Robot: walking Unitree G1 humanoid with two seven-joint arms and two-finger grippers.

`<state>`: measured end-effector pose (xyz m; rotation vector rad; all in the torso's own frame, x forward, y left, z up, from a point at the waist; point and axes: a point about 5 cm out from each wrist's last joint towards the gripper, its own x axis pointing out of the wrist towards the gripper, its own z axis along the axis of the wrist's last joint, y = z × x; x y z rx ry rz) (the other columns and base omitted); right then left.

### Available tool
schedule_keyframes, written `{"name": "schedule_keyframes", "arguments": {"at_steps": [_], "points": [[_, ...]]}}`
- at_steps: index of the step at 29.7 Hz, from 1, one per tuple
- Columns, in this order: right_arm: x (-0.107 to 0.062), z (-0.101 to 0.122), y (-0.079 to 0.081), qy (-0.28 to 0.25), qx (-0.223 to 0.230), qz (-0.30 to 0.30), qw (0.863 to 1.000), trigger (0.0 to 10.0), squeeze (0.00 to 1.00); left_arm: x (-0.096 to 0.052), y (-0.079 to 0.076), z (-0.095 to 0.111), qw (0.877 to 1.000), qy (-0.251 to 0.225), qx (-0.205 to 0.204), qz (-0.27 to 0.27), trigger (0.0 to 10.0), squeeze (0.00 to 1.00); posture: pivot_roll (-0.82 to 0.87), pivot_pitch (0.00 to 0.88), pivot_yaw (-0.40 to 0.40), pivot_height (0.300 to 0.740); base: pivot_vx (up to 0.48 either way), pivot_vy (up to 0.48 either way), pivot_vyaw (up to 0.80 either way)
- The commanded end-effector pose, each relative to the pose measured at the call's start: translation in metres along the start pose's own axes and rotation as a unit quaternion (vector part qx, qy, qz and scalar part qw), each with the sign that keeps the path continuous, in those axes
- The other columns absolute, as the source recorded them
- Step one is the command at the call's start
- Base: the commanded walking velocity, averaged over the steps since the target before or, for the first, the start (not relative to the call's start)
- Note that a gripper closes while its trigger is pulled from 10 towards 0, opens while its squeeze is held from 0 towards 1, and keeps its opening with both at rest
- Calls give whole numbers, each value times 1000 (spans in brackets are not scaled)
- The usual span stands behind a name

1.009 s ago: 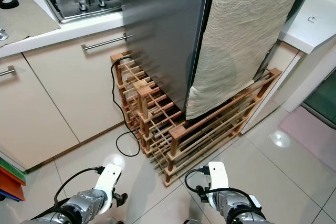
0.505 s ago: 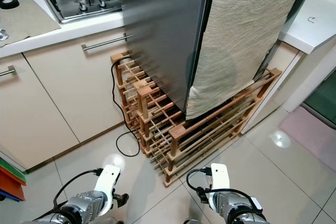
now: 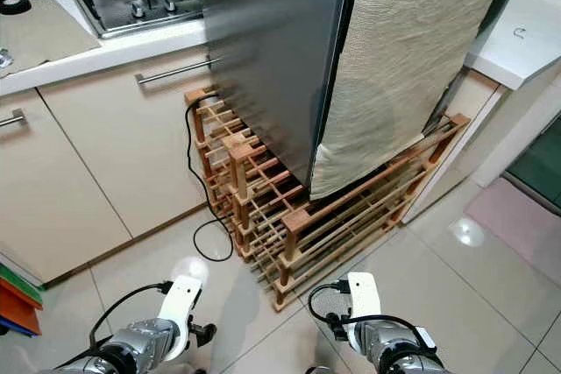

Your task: Restocking fridge

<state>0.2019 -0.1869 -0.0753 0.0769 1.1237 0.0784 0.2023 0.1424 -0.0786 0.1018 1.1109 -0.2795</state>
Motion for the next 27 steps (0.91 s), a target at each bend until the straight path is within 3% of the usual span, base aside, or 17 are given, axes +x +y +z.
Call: {"name": "schedule_keyframes", "arguments": {"at_steps": [1, 9, 16, 18, 20, 27], "points": [[-1, 0, -4, 4, -6, -5, 1000, 10000, 0, 0, -1, -1, 1000, 1, -6, 0, 10000, 0, 67, 30, -61, 740, 0, 0, 0], [-1, 6, -4, -4, -1, -5, 1000, 10000, 0, 0, -1, 3, 999, -9, -37, 12, 10000, 0, 83, 17, -75, 740, 0, 0, 0], [-2, 7, -6, -5, -3, -8, 1000, 10000, 0, 1, -2, 5, 999, -13, -33, 13, 10000, 0, 91, 14, -77, 740, 0, 0, 0], [-2, 6, -7, -5, -6, -9, 1000, 10000, 0, 1, -17, 33, 999, -29, -31, 0, 10000, 0, 85, 9, -81, 740, 0, 0, 0], [-2, 5, -7, -6, -8, -9, 1000, 10000, 0, 1, -20, 36, 999, -30, -31, -2, 10000, 0, 82, 7, -81, 740, 0, 0, 0], [-1, 1, -2, 0, -18, -5, 1000, 10000, 0, 2, -20, 29, 999, -27, -38, 1, 10000, 0, 87, 22, -82, 740, 0, 0, 0]]}}
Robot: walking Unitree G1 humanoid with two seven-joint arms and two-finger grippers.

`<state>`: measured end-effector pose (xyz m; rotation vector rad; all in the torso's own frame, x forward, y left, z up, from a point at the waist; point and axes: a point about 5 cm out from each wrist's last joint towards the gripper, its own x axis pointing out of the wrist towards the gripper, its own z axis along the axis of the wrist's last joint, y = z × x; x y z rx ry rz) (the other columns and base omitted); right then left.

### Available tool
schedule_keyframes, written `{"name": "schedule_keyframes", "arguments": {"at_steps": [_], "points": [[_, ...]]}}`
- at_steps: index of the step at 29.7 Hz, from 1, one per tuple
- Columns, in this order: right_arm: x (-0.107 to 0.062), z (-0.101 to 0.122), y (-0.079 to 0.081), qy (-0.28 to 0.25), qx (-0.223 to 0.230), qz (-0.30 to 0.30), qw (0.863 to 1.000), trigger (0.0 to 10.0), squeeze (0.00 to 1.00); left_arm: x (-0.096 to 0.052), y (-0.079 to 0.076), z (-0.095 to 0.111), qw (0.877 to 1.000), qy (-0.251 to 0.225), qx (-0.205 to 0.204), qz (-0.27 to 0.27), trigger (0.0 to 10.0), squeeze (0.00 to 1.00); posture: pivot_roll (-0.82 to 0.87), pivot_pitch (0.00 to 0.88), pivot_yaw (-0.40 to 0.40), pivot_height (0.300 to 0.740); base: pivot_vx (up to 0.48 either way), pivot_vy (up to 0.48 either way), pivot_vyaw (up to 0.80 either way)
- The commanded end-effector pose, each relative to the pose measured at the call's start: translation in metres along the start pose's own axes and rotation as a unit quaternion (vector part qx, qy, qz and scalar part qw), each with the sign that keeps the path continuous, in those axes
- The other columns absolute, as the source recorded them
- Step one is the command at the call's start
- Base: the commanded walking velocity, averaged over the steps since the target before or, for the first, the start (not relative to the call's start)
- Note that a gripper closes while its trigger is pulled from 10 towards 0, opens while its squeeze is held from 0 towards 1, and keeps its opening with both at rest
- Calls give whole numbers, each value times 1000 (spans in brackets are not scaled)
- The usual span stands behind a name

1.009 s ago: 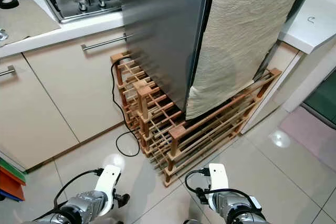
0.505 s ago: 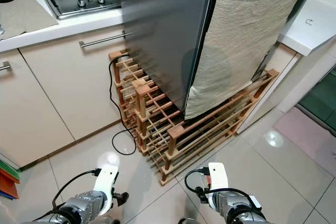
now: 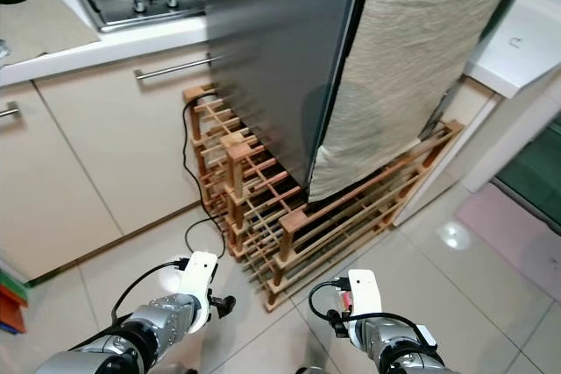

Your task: Restocking fridge

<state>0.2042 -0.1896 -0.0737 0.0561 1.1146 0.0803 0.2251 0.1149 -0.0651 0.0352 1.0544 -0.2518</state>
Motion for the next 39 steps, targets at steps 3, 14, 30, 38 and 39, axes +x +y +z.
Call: {"name": "schedule_keyframes", "arguments": {"at_steps": [3, 14, 30, 38, 39], "points": [[1, -2, 4, 7, -3, 4, 1000, 10000, 0, 0, 3, -1, 1000, 5, 1, 5, 10000, 0, 100, 24, -62, 740, 0, 0, 0], [1, -4, 5, 9, -1, 4, 1000, 10000, 0, -1, 7, -2, 1000, 11, 27, 7, 10000, 0, 101, 37, -38, 740, 0, 0, 0], [1, -5, 4, 7, 5, 2, 1000, 10000, 0, -1, 9, -5, 999, 16, 32, 9, 10000, 0, 99, 41, -33, 740, 0, 0, 0], [1, -5, 4, 7, 5, 2, 1000, 10000, 0, -1, 9, -5, 999, 16, 32, 9, 10000, 0, 99, 41, -33, 740, 0, 0, 0], [1, -5, 4, 7, 5, 2, 1000, 10000, 0, -1, 9, -5, 999, 16, 32, 9, 10000, 0, 99, 41, -33, 740, 0, 0, 0]]}}
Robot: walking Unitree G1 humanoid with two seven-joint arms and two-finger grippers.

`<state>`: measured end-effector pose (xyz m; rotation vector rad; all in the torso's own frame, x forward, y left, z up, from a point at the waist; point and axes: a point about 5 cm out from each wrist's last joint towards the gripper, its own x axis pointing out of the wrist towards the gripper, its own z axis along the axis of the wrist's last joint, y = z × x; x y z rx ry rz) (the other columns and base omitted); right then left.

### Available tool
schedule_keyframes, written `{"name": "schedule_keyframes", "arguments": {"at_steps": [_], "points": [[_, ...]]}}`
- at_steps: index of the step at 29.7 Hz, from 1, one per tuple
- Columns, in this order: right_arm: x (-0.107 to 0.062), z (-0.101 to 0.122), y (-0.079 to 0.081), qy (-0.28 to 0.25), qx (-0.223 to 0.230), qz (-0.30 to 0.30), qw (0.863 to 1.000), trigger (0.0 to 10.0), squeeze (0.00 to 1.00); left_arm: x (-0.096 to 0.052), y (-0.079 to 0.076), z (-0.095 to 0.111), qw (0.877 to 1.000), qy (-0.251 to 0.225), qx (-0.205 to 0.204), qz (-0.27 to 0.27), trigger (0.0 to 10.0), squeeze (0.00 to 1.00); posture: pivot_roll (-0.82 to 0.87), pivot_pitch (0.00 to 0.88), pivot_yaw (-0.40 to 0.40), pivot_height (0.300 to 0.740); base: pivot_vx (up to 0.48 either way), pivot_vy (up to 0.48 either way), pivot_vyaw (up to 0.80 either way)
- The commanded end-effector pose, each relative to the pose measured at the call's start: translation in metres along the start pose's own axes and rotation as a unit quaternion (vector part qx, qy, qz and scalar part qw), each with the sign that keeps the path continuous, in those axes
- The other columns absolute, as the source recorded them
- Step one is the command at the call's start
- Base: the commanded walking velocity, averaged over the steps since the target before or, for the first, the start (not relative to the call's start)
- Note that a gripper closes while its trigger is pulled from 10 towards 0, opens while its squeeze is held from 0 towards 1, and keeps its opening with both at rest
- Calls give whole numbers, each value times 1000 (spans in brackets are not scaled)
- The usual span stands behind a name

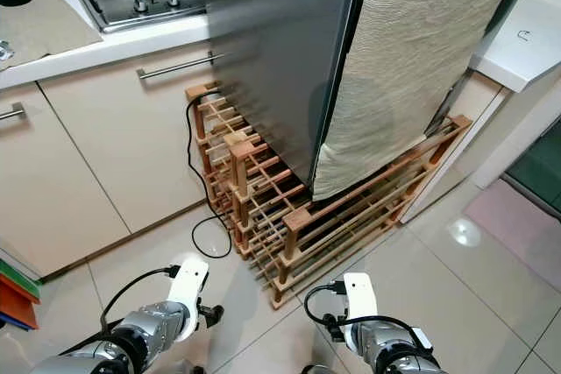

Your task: Restocking fridge

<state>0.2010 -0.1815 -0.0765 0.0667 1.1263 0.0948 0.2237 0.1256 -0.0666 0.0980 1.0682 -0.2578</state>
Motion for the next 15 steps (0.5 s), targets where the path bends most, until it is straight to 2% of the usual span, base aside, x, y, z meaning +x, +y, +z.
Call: {"name": "schedule_keyframes", "arguments": {"at_steps": [1, 9, 12, 15], "points": [[-1, -1, -3, 1, 5, -6, 1000, 10000, 0, 0, -1, -1, 1000, 5, 6, -3, 10000, 0, 99, 41, -33, 740, 0, 0, 0], [-1, -2, -4, 0, 6, -8, 1000, 10000, 0, 0, -1, -2, 1000, 6, 7, -3, 10000, 0, 95, 46, -29, 740, 0, 0, 0], [-2, -9, -16, 8, 7, -64, 998, 10000, 0, 1, -3, -17, 1000, 15, 23, 1, 10000, 0, 78, 43, -35, 740, 0, 0, 0], [-3, -10, -17, 10, 6, -71, 997, 10000, 0, 1, -3, -19, 1000, 16, 25, 3, 10000, 0, 79, 45, -36, 740, 0, 0, 0]]}}
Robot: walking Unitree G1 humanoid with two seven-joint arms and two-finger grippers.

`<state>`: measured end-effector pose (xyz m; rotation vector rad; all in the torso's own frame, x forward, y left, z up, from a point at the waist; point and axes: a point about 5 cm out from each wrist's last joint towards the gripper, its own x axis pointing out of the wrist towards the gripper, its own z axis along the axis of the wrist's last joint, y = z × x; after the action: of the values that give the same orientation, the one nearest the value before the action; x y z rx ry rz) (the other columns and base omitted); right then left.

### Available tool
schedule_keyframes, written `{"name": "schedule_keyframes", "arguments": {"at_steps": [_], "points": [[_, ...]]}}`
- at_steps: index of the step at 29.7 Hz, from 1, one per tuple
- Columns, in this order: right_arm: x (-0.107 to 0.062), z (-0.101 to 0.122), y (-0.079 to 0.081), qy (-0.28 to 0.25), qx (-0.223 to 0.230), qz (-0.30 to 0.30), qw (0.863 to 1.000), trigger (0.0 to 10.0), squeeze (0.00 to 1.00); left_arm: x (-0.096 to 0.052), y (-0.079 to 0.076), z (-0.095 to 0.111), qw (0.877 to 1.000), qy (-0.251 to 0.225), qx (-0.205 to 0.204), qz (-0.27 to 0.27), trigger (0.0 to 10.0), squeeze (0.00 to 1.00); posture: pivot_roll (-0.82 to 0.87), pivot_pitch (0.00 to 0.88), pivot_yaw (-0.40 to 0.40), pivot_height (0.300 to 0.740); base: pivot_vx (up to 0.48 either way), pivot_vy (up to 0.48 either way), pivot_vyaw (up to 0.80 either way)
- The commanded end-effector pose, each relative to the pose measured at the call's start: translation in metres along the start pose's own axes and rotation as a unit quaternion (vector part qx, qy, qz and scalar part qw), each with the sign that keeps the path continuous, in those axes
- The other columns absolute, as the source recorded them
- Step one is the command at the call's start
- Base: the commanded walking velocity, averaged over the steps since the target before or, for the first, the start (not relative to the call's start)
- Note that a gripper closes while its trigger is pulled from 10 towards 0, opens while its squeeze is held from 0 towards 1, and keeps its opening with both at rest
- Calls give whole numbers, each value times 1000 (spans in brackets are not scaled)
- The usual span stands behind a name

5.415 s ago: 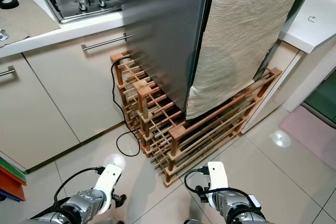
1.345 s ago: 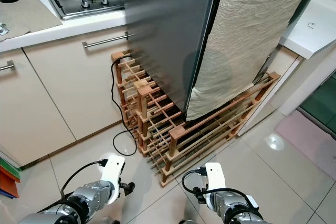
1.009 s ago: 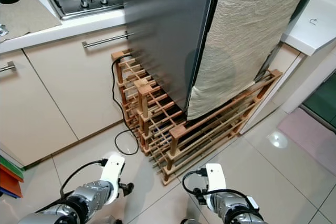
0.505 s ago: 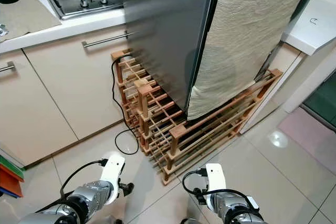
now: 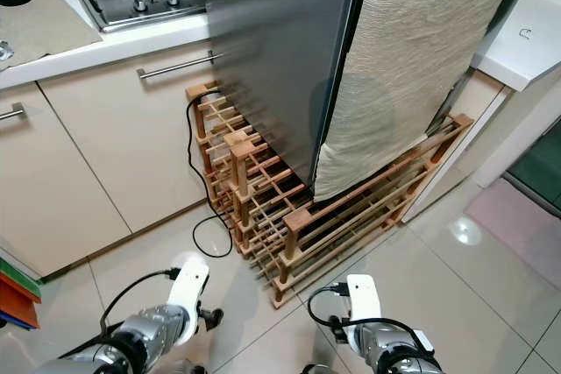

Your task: Restocking fridge

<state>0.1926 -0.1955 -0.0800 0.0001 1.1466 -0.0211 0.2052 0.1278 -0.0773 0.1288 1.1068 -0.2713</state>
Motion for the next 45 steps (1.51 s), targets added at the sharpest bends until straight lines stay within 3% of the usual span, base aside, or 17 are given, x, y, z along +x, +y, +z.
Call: {"name": "schedule_keyframes", "arguments": {"at_steps": [1, 45], "points": [[0, -1, -4, 1, 3, -9, 1000, 10000, 0, 0, -1, 2, 1000, -5, 9, 4, 10000, 0, 79, 45, -36, 740, 0, 0, 0], [0, -3, 2, 4, -20, -5, 1000, 10000, 0, 0, 3, -2, 1000, -8, 24, 14, 10000, 0, 88, 46, -41, 740, 0, 0, 0]]}}
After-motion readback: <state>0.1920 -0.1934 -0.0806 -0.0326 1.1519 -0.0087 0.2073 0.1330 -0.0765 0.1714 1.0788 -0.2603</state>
